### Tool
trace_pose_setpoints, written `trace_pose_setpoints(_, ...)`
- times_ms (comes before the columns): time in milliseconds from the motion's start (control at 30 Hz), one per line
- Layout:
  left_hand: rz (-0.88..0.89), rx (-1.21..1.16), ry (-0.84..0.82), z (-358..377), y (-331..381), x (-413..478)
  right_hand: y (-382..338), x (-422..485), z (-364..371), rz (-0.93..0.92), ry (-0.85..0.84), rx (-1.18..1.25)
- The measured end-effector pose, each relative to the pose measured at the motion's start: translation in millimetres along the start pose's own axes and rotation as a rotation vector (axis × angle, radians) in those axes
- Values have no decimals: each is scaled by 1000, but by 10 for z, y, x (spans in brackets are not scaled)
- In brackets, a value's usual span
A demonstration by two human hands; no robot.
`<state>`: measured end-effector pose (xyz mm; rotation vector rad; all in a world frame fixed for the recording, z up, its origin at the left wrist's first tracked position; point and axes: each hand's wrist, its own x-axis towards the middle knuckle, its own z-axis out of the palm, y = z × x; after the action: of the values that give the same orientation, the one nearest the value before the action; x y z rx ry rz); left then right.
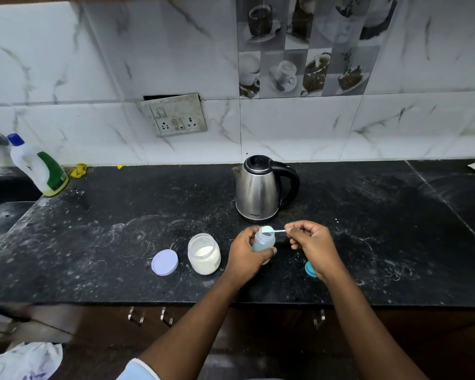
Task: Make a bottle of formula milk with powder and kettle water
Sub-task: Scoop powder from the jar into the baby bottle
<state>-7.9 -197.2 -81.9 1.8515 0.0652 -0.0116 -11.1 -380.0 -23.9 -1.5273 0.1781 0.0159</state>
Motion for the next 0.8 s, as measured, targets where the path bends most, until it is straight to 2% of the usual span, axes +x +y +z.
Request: trace_pose_setpoints(800,12,13,0,43,40,8,-6,6,-39,0,17,-33)
